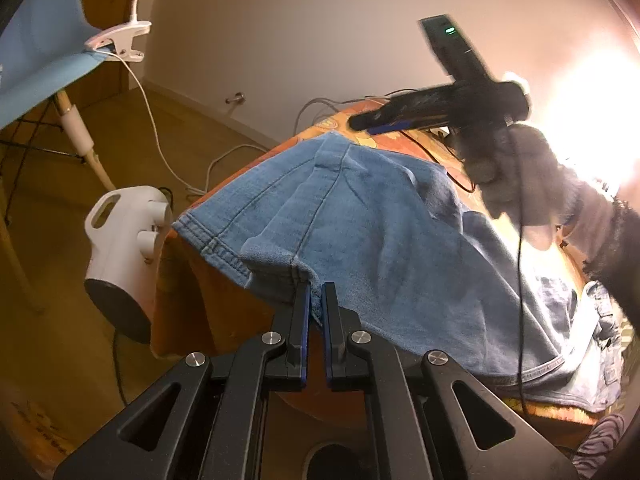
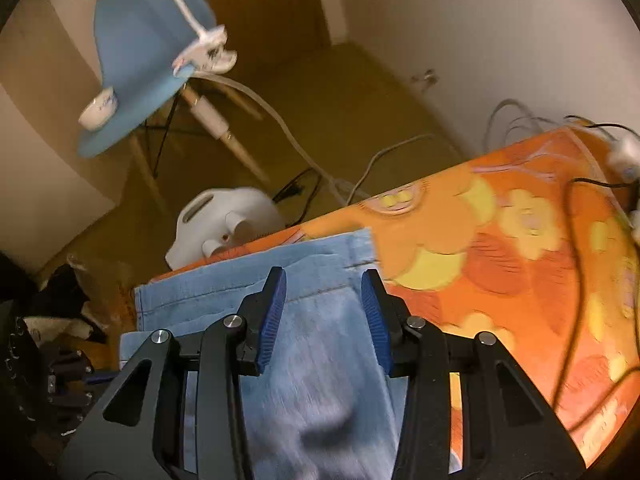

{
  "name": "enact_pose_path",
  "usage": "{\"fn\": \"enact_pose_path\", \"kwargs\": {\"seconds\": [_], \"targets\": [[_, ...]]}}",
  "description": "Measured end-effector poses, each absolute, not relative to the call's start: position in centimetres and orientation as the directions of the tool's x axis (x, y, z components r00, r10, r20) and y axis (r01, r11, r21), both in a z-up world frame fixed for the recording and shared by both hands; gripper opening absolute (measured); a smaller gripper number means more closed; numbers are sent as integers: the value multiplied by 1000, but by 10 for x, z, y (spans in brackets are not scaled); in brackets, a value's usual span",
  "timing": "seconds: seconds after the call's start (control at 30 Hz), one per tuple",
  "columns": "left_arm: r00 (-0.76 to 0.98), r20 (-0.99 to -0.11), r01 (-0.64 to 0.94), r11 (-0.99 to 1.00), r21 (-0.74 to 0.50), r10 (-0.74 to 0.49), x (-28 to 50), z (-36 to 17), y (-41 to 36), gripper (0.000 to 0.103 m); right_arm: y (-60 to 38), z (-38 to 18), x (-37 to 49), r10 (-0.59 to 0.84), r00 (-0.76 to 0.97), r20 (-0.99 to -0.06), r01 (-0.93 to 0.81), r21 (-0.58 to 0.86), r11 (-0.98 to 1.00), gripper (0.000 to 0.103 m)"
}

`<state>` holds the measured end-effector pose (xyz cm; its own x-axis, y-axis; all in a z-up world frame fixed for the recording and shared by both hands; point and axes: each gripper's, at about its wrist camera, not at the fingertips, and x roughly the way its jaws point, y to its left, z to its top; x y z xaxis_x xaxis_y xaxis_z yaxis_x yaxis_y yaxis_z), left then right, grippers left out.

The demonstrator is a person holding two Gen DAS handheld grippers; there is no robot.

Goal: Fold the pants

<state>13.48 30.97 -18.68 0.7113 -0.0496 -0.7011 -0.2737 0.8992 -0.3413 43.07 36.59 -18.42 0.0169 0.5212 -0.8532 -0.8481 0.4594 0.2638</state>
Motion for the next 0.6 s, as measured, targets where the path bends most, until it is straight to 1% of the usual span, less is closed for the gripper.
{"fn": "enact_pose_path", "kwargs": {"seconds": [0.03, 0.07, 0.27, 0.3, 0.33, 0.37, 0.43, 0.47, 0.6], "targets": [[711, -701, -274, 898, -344, -51, 135, -187, 310, 4, 370, -190, 427, 501, 26, -865, -856, 239, 458, 47], [711, -701, -275, 896, -348, -54, 134, -188, 310, 4, 376, -197, 424, 476, 39, -879, -865, 209, 457, 50], [711, -701, -273, 898, -344, -52, 136, -190, 309, 4, 387, -216, 417, 455, 53, -889, -875, 178, 450, 49], [712, -701, -273, 899, -342, -51, 135, -190, 308, 4, 389, -216, 415, 452, 70, -889, -876, 163, 455, 45], [712, -700, -273, 901, -339, -48, 135, -189, 308, 4, 390, -216, 415, 454, 68, -889, -875, 166, 455, 21], [714, -699, -272, 902, -336, -45, 134, -189, 307, 4, 389, -216, 414, 455, 60, -889, -873, 174, 456, 15], [721, -692, -274, 900, -339, -41, 132, -187, 307, 4, 385, -208, 410, 470, 90, -878, -875, 155, 458, 7], [724, -689, -275, 899, -341, -40, 132, -186, 307, 4, 380, -202, 409, 484, 99, -870, -877, 153, 454, 6], [746, -664, -272, 894, -356, -38, 129, -179, 309, 4, 361, -169, 407, 551, 145, -822, -868, 162, 469, 5]]}}
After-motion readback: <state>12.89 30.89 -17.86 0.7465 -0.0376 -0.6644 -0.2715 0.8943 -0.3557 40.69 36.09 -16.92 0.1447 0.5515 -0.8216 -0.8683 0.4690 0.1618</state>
